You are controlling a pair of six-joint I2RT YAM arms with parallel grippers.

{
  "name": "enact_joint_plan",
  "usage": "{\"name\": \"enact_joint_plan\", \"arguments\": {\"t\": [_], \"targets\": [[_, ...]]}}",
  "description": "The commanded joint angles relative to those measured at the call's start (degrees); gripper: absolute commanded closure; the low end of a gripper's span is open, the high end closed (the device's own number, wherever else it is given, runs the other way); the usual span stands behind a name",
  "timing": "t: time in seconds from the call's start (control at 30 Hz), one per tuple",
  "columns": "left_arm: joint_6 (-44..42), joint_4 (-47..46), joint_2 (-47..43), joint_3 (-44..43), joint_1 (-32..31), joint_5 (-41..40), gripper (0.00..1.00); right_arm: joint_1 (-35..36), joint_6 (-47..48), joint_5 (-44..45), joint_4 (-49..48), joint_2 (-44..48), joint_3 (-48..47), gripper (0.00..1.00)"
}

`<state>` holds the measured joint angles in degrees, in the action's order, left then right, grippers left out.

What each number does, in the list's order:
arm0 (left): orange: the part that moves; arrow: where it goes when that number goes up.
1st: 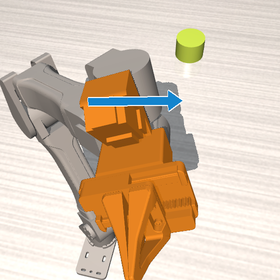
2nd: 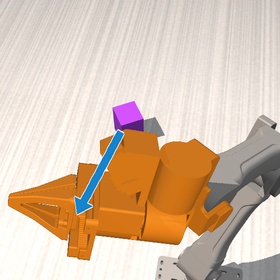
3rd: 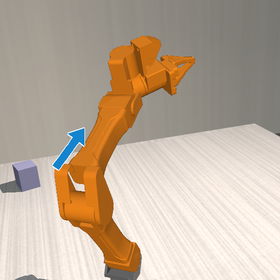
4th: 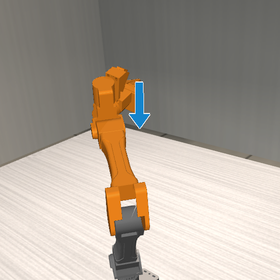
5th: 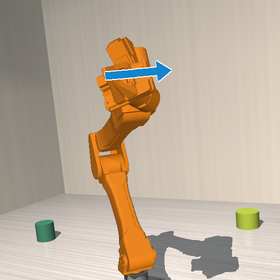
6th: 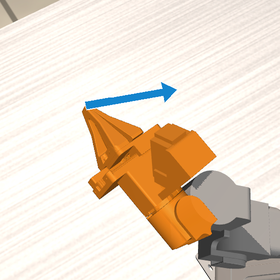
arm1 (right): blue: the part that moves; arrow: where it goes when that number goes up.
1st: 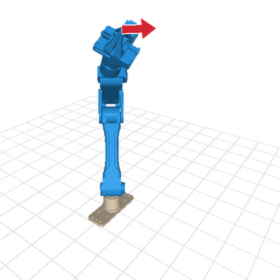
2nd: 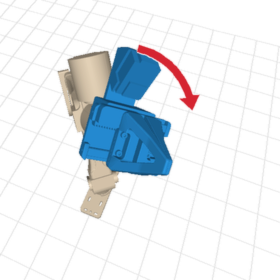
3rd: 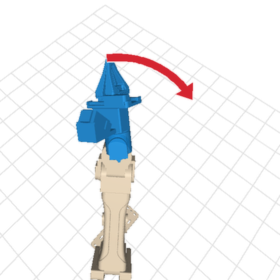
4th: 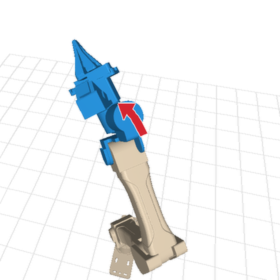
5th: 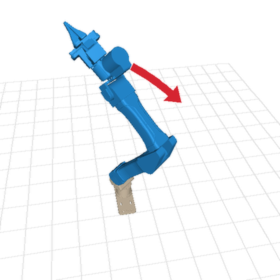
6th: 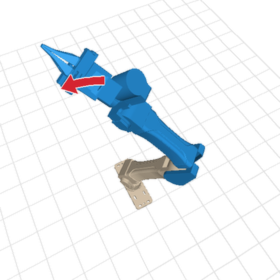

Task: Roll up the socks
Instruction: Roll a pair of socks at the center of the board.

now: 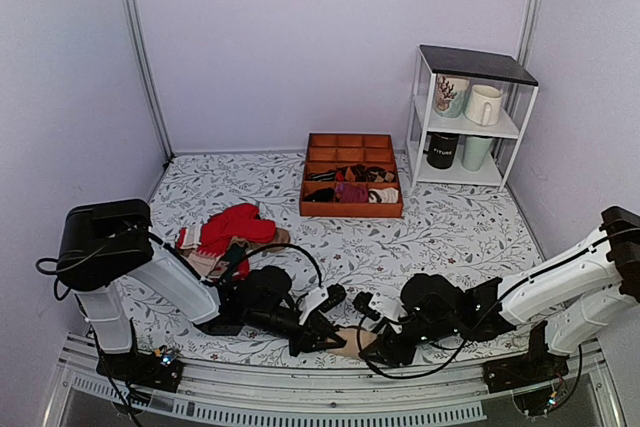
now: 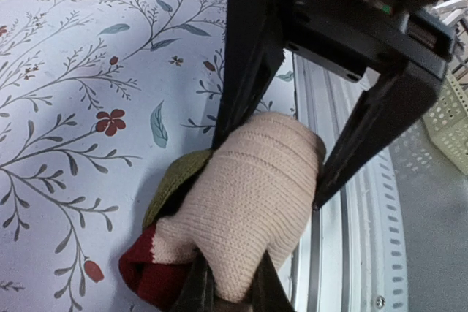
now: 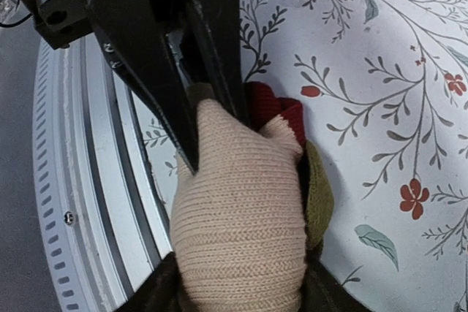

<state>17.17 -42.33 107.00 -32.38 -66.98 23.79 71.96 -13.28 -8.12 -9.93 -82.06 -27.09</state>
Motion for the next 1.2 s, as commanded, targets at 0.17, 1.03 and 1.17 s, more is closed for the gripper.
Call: {"name": "enact_joint_plan", "arguments": {"t": [0.17,1.03,1.17], "targets": [[-1.9,18.6,-0.4,2.7,0.8,-6.3,0.98,-1.6,-6.9,-6.2,-6.0,-6.3,1.4,0.73],[-20.2,-8.7,-11.9,12.2,-2.9,-6.9,0.52,-7.5,-20.1,-18.9,-10.5,-20.7,2.4,0.77],[-20.9,-10.8,-11.2,11.9,-3.5,-5.9,0.49,-7.5,-20.0,-19.2,-10.4,-21.5,2.2,0.77]]}}
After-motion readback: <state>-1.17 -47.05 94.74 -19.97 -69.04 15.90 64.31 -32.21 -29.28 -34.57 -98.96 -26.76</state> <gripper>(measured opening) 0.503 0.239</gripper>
